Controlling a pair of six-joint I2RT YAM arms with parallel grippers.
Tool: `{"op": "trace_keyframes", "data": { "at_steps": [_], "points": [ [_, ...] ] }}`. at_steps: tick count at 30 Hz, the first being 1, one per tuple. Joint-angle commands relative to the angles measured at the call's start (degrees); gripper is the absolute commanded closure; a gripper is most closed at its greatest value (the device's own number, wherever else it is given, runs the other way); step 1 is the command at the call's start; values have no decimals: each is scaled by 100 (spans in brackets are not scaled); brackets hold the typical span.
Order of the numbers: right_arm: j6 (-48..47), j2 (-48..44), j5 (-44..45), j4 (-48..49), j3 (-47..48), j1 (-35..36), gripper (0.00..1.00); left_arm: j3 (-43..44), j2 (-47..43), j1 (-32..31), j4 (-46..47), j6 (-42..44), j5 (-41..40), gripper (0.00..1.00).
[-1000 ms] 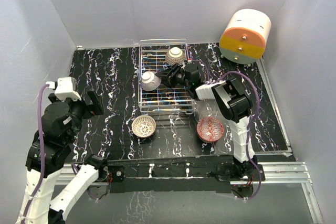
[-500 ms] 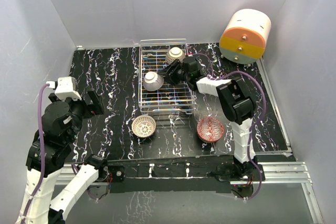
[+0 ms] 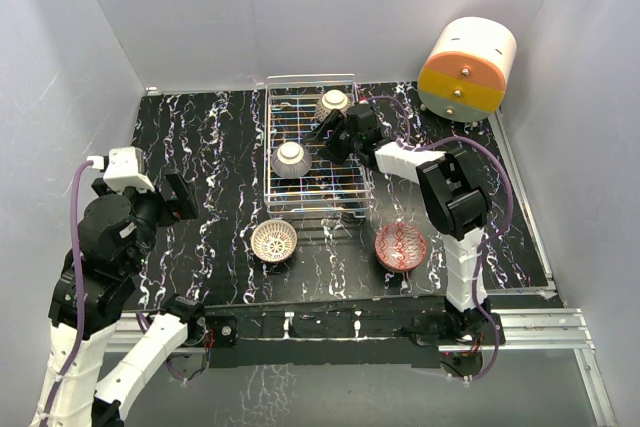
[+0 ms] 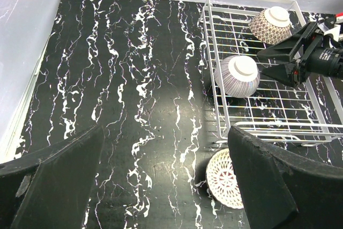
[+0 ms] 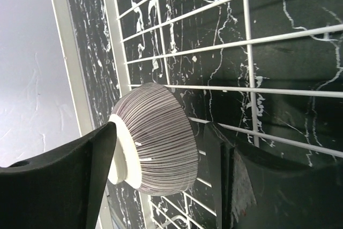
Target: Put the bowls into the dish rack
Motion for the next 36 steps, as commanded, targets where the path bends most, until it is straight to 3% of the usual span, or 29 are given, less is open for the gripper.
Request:
{"op": "trace_keyframes", "data": {
  "at_steps": [1,2,4,5,6,16,19,22,32,36],
  "points": [
    [-488,-348,602,-474,271,-37,30,-6,-33,-21,47,-16,26,3],
    [-573,-385,685,-575,327,-36,23,-13,-33,-25,51,-16,30,3],
    [-788,-469,797,-712,411,-41,21,-15,-24,-21,68,-20,38,3],
    [-886,-528,864,-779,447,-28,8,-25,-26,-26,89,-17,48,3],
    [-1001,-581,935,-843,492,-14,2,-30,-16,-19,101,-16,50,3],
    [-2772,-952,1801,-1695,1349,617,1,-128,73,-26,223,8,88,3],
    [-3659,-568,1697,-2523,2255,887,1,-154,98,-25,255,19,108,3],
    [-4442,-108,2217,-3502,3345,1292,1,-160,110,-21,272,36,107,3],
    [-5071,137,2724,-4550,3873,1582,1,-197,106,-25,282,132,63,3],
    [-5098,51,2853,-4657,3651,1626,1,-231,121,-21,323,121,75,3]
  ]
}}
